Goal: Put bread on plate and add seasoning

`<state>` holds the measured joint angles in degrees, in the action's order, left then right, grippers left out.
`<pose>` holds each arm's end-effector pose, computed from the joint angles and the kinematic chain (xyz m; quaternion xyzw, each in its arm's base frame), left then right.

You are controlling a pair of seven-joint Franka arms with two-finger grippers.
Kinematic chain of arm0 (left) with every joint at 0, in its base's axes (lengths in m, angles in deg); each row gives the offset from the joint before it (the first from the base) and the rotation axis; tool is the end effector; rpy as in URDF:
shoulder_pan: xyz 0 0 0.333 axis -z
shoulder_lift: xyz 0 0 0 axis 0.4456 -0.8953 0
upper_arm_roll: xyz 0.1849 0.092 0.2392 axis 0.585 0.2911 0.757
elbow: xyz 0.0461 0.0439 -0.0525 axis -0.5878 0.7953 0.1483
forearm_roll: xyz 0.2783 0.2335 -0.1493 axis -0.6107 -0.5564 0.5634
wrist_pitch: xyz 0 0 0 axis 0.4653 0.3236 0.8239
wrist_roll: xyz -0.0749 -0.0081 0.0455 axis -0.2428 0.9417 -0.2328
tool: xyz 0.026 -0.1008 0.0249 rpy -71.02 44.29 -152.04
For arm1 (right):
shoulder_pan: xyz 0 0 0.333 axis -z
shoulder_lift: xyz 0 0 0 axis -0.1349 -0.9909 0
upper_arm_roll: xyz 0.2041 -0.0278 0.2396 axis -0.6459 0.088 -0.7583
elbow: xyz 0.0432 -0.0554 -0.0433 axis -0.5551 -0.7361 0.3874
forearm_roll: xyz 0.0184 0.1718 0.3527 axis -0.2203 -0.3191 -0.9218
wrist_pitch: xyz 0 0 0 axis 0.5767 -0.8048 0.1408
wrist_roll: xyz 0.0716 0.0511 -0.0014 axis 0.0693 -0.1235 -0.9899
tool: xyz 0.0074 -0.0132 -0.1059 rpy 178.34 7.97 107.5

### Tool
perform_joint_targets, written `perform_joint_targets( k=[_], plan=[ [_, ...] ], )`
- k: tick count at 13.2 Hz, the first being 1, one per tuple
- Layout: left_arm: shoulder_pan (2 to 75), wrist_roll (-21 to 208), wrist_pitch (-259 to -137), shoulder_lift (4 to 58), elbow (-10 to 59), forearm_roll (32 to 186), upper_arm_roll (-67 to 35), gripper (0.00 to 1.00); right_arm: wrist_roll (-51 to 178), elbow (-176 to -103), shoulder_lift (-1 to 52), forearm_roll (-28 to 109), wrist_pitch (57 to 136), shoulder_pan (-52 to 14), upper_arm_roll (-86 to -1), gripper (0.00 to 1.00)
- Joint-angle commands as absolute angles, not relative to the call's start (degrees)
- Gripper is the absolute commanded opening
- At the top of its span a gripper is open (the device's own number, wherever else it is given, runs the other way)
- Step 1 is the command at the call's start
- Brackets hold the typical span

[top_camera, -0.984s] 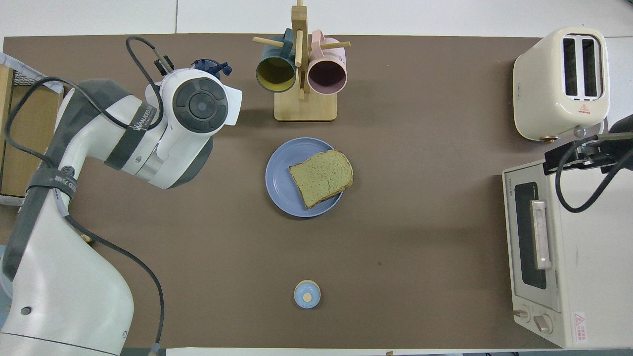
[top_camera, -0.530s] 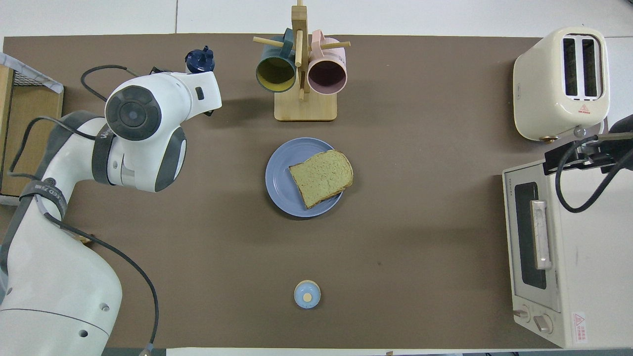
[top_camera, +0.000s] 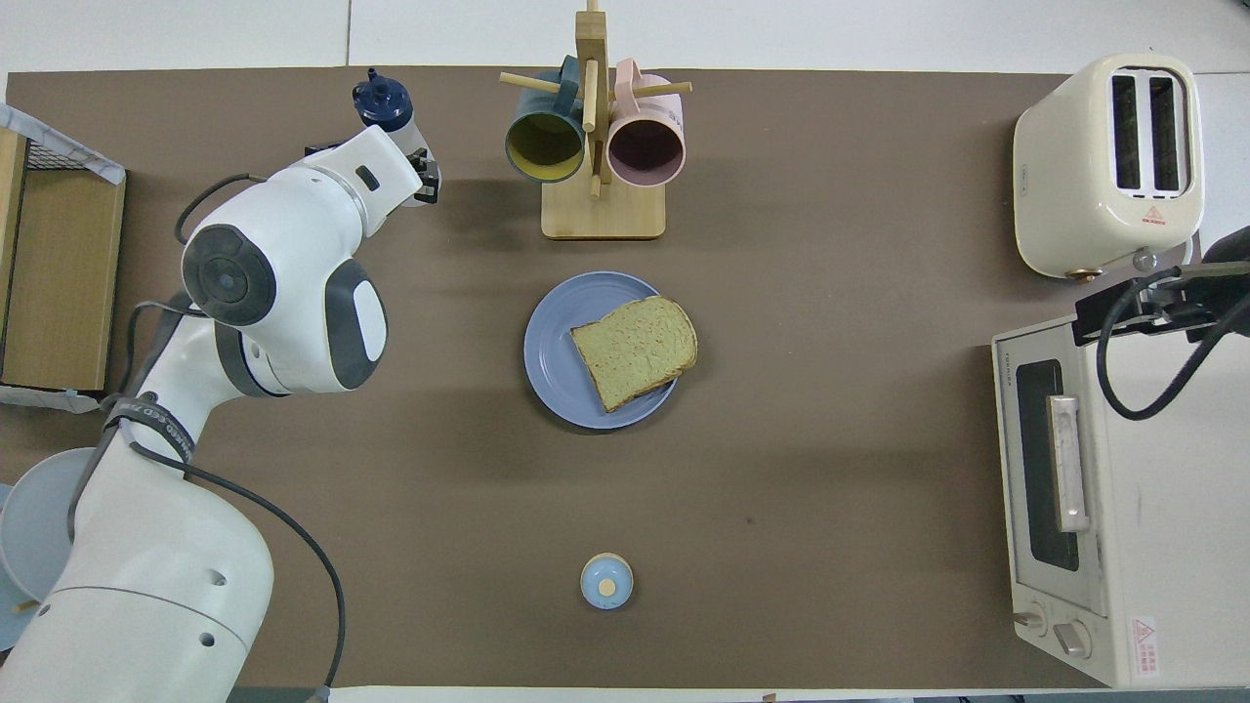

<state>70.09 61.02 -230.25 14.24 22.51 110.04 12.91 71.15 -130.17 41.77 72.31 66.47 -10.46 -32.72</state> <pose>0.6459 -0.2099 0.3686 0.9281 -0.1371 0.3451 0.0277 0.5400 -0.0127 0.5931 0.9983 -0.0010 -0.0570 0.0105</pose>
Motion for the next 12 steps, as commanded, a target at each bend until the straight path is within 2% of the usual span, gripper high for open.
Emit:
perform_joint_targets(
  k=[1,3,4,12],
  plan=[
    [64.3,61.8,-239.4,10.7,22.3,115.3,5.7,0.00,69.8,-131.5,42.9,72.2,67.6,-10.1,-32.9,1.00],
    [56.8,61.5,-242.3,10.7,21.8,115.0,-2.2,0.00,69.8,-131.5,42.9,72.3,67.5,-10.1,-32.8,1.00],
    [55.4,61.5,-245.1,9.7,21.8,114.5,-3.4,0.00,69.8,-131.5,42.9,72.3,67.5,-10.1,-32.8,1.00],
    [55.2,61.4,-252.0,5.7,20.9,108.1,-3.6,0.00,69.7,-131.5,42.9,72.2,67.5,-10.1,-32.8,1.00]
  ],
)
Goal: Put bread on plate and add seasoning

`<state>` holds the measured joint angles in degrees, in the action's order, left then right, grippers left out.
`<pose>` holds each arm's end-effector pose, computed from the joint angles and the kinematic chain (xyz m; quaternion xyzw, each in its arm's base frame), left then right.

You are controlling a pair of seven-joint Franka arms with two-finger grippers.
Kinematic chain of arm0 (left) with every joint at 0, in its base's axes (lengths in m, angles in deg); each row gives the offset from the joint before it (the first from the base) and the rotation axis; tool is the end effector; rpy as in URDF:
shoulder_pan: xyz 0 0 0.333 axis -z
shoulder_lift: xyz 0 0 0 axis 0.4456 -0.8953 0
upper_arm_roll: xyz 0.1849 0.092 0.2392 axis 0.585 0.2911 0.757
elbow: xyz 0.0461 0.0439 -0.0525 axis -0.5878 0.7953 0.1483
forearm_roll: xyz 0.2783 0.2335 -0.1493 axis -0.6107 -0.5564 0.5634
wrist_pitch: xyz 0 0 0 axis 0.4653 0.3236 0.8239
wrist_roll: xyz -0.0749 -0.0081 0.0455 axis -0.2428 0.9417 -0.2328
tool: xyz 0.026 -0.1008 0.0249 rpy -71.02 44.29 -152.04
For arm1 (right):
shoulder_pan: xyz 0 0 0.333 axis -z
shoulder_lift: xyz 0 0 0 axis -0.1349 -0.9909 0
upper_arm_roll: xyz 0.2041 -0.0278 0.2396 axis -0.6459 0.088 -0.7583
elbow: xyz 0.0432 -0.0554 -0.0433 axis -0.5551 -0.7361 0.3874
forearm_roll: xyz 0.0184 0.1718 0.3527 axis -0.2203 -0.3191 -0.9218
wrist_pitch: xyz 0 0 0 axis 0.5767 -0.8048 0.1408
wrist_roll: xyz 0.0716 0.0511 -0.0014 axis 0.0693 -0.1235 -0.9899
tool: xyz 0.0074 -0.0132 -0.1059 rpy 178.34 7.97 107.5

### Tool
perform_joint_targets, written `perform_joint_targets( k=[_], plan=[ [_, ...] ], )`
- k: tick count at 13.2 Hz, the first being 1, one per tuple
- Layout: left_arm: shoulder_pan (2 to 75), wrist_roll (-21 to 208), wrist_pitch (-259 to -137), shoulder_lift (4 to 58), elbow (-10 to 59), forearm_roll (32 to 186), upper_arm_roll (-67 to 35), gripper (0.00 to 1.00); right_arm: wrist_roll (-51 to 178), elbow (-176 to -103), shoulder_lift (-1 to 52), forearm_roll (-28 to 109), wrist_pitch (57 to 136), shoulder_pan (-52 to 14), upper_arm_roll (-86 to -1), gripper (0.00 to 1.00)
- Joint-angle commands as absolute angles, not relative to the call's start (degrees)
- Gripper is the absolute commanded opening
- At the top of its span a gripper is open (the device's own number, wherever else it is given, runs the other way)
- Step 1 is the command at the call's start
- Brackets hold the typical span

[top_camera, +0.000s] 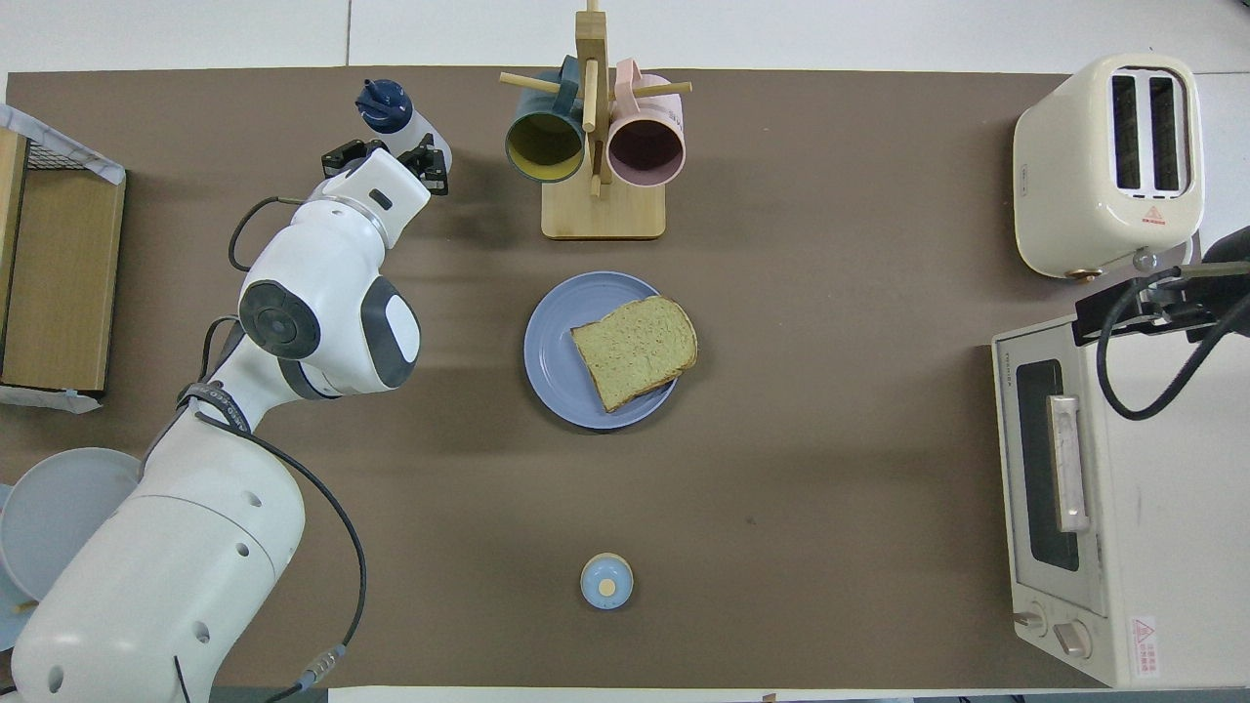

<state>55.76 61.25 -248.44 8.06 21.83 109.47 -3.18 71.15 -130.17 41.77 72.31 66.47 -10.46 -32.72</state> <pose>0.6560 -0.2011 0.3172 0.9005 -0.1031 0.4209 0.0354 0.5400 -0.0127 0.5931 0.9983 -0.0010 -0.0570 0.0105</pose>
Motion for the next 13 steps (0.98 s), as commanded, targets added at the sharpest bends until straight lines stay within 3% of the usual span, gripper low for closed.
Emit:
perform_joint_targets(
  k=[1,7,9,13],
  plan=[
    [55.2,61.4,-252.5,5.7,21.1,107.9,-3.6,0.00,69.8,-131.5,42.9,72.3,67.5,-10.1,-32.9,1.00],
    [55.2,61.4,-252.4,5.7,21.4,107.9,-3.6,0.00,69.8,-131.5,42.9,72.3,67.5,-10.1,-32.8,1.00],
    [55.1,61.4,-252.6,5.8,22.3,108.0,-3.6,0.26,69.8,-131.5,42.9,72.2,67.5,-10.1,-32.8,1.00],
    [55.3,61.4,-252.6,5.9,22.9,108.1,-3.6,0.49,69.8,-131.5,42.9,72.3,67.5,-10.1,-32.8,1.00]
  ],
)
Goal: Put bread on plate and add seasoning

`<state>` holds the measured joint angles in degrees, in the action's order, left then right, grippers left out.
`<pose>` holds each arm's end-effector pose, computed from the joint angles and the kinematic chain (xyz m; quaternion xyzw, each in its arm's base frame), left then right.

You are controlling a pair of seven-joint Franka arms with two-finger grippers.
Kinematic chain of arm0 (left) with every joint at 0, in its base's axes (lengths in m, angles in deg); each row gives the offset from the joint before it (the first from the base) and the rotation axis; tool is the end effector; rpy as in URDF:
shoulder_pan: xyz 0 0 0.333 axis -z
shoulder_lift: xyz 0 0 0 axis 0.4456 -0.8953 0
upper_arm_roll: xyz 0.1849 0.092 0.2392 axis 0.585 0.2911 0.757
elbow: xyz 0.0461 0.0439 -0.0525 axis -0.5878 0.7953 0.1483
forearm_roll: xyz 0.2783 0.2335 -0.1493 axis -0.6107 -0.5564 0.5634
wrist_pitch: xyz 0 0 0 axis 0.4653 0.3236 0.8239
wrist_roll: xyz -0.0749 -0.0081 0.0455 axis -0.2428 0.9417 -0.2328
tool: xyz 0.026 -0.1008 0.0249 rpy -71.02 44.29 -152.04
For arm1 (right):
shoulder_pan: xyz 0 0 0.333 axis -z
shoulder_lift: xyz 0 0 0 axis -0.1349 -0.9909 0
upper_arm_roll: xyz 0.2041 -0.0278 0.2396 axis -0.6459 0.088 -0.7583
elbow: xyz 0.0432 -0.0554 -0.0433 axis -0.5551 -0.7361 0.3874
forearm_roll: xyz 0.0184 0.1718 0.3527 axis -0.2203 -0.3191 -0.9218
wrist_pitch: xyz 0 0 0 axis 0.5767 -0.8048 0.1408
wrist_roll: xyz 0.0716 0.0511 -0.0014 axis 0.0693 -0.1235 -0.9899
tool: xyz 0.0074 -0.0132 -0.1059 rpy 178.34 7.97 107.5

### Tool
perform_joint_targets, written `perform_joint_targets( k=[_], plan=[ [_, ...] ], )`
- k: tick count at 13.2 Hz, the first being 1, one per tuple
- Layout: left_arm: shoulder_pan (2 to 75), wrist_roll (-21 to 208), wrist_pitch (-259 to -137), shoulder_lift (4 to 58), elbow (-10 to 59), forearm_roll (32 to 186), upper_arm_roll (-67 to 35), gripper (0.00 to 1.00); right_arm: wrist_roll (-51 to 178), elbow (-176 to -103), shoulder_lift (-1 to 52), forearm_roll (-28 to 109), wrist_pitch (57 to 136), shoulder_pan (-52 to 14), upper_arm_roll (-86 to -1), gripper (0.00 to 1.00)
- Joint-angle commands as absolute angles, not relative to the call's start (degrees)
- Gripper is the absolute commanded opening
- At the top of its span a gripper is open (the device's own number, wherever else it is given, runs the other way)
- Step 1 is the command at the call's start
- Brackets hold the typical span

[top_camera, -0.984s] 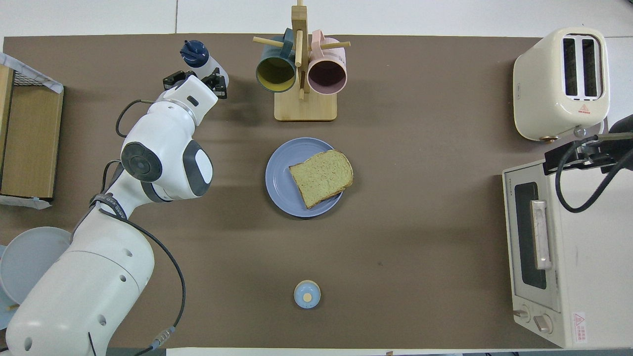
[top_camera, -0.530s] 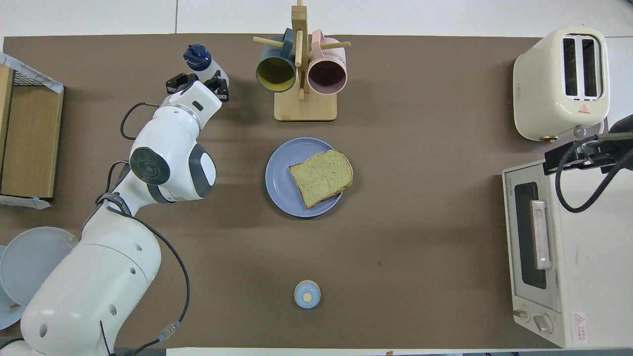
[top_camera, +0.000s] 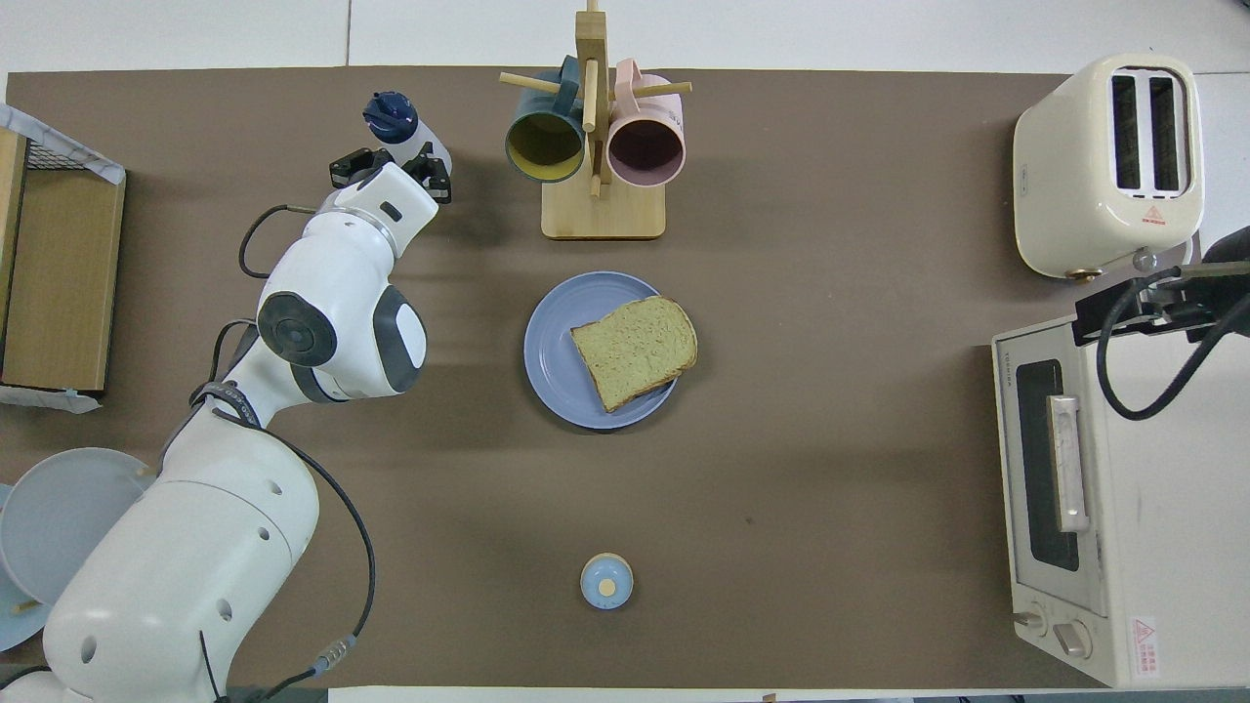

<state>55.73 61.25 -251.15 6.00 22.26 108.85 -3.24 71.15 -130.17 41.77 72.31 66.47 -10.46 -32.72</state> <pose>0.6536 -0.1998 0.2964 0.8989 -0.1082 0.4239 0.0234 0.5400 -0.0127 0.5931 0.9983 -0.0010 -0.0570 0.0105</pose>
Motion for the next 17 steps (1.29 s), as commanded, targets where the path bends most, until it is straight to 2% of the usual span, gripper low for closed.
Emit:
perform_joint_targets(
  k=[1,3,7,14,17],
  plan=[
    [55.3,61.4,-252.6,5.9,23.1,108.1,-3.6,0.53,69.8,-131.5,42.9,72.2,67.5,-10.1,-32.9,1.00],
    [55.3,61.4,-252.6,6.1,23.5,108.1,-3.6,0.61,69.8,-131.5,42.9,72.3,67.5,-10.1,-32.9,1.00],
    [55.3,61.5,-252.6,6.2,23.9,108.1,-3.6,1.00,69.8,-131.5,42.9,72.2,67.5,-10.1,-32.9,1.00],
    [55.7,61.8,-254.3,6.9,26.7,108.1,-3.6,1.00,69.8,-131.5,42.9,72.3,67.5,-10.1,-32.9,1.00],
    [55.8,61.4,-253.5,10.5,30.7,108.1,-3.6,1.00,69.7,-131.5,42.9,72.2,67.5,-10.1,-32.8,1.00]
  ],
)
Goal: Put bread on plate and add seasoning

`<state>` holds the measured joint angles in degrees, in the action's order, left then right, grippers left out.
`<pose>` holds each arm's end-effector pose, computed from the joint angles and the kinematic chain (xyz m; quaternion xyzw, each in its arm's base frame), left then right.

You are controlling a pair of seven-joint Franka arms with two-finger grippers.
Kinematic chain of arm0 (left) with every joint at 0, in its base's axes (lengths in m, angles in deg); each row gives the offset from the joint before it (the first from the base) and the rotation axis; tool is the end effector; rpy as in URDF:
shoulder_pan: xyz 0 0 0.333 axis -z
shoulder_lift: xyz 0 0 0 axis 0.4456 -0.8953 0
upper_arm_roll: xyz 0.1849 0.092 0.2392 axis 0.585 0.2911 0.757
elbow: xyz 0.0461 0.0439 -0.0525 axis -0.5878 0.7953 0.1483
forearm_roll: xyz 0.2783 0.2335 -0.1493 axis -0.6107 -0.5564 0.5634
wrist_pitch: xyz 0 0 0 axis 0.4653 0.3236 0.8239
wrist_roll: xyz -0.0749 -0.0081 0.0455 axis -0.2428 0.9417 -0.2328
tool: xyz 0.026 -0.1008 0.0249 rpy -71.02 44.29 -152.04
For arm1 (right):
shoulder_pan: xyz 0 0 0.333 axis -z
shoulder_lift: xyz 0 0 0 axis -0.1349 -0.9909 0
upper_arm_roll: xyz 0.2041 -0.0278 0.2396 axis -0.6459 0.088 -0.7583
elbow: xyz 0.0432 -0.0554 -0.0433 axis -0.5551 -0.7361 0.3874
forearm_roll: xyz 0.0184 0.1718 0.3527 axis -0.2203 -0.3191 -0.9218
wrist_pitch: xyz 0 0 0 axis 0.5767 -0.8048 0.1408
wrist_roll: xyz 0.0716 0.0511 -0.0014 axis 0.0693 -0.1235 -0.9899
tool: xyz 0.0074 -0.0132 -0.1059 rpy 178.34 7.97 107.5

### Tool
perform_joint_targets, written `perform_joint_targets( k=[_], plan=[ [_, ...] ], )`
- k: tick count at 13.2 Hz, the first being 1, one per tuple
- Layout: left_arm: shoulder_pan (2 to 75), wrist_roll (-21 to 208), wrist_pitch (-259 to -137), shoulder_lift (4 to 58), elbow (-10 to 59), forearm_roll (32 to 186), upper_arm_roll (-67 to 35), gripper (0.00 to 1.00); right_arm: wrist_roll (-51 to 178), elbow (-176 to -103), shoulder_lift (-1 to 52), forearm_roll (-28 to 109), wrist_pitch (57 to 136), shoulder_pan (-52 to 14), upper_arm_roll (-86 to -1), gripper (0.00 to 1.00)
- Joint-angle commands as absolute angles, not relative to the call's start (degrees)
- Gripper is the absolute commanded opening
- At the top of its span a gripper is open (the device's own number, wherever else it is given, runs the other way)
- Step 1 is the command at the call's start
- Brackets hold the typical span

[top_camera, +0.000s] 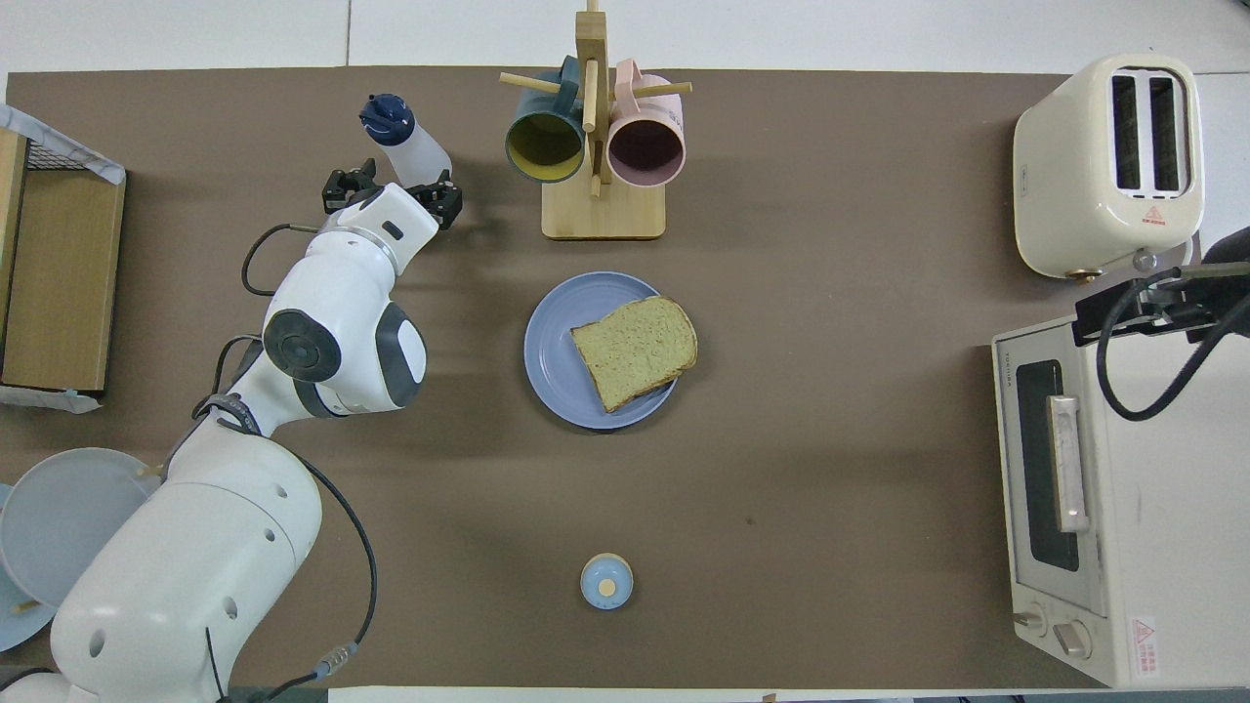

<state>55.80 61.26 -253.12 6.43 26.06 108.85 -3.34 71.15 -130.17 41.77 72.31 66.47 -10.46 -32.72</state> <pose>0.6381 -0.1921 0.2777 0.9041 -0.1075 0.4133 0.0142 0.5400 -0.0127 0.5931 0.9983 -0.0010 -0.0570 0.0105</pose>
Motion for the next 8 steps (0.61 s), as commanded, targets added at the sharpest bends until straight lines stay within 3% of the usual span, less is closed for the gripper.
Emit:
perform_joint_targets(
  k=[1,8],
  plan=[
    [55.9,61.4,-253.4,12.0,32.6,108.1,-3.6,1.00,69.8,-131.5,42.9,72.3,67.5,-10.1,-32.9,1.00],
    [57.0,61.1,-243.3,26.0,41.4,108.2,-3.6,1.00,69.8,-131.5,42.9,72.2,67.5,-10.1,-32.8,1.00]
  ],
)
